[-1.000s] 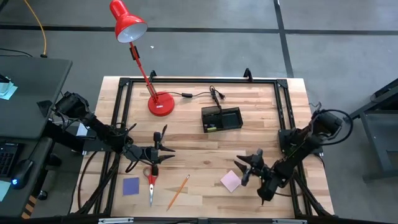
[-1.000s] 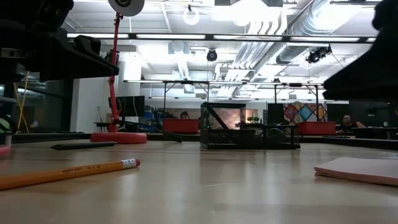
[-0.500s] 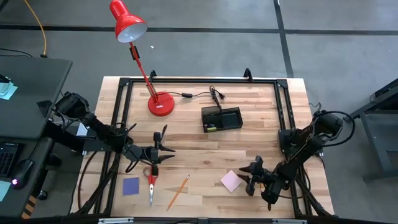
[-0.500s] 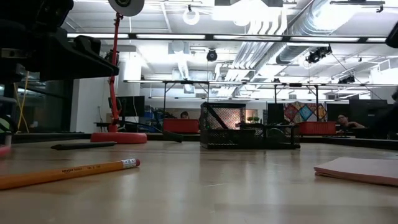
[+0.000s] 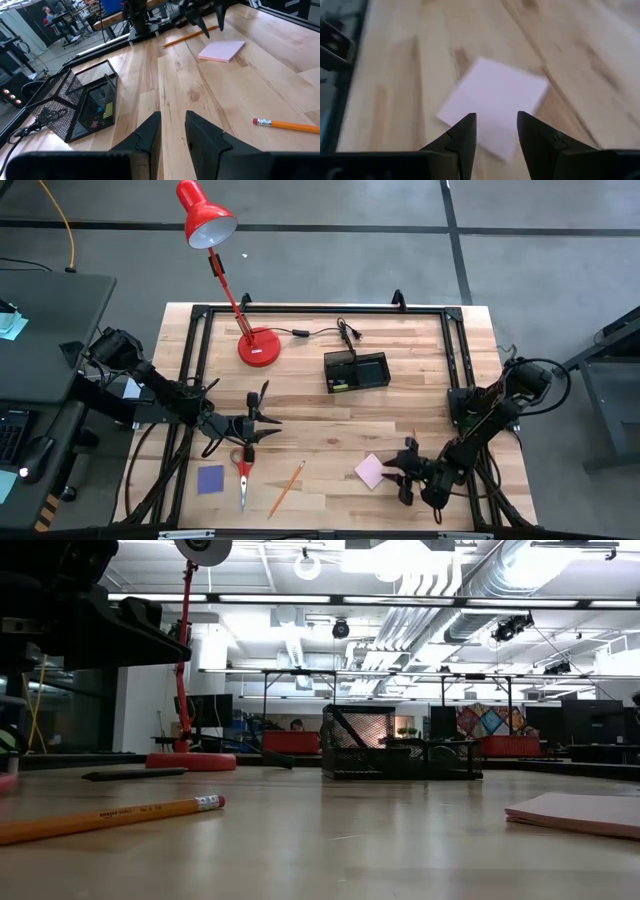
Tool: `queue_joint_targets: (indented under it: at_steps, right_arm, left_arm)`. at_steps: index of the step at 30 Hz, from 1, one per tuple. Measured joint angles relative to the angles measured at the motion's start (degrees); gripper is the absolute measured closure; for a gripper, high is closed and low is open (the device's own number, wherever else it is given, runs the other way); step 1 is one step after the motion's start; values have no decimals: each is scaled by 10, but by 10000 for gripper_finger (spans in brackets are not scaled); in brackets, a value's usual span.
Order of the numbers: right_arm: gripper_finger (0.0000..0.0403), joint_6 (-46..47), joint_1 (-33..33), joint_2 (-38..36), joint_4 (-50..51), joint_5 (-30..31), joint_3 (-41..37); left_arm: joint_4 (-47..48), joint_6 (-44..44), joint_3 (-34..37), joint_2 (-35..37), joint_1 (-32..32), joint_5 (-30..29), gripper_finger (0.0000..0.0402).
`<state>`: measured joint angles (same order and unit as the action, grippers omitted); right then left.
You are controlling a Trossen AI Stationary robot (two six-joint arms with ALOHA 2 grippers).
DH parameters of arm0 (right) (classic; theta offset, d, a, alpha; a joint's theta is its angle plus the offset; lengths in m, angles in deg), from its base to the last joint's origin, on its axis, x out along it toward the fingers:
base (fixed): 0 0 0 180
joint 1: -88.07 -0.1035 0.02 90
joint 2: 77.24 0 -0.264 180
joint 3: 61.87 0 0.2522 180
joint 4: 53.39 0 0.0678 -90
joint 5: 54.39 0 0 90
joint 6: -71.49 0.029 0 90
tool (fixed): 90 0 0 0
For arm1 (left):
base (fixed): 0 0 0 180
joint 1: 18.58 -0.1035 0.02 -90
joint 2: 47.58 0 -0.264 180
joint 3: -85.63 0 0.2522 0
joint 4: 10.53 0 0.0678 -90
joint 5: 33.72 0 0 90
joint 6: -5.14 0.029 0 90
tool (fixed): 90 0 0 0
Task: Pick and place office supplies into organizer
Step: Put the left orange pencil into the desk organizer
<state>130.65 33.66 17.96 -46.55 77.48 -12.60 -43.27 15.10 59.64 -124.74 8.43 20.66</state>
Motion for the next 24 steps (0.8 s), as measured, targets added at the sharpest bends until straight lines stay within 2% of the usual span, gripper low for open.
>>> queue_joint_targets:
  at_steps: [4, 6, 9, 15, 24]
  right_arm:
    - [269, -98, 1, 0, -61, 67, 0]
    - [269, -136, 6, 0, -91, 73, 0]
    - [269, -211, 26, 0, -151, 14, 0]
    - [269, -375, 91, 0, -266, -112, 0]
    - [269, -492, 211, 0, -311, -293, 0]
  left_arm:
    - [0, 0, 0, 0, 0, 0, 323]
    - [0, 0, 0, 0, 0, 8, 323]
    - [0, 1, 0, 0, 0, 33, 323]
    - [0, 1, 0, 0, 0, 32, 323]
    - [4, 2, 0, 0, 0, 30, 323]
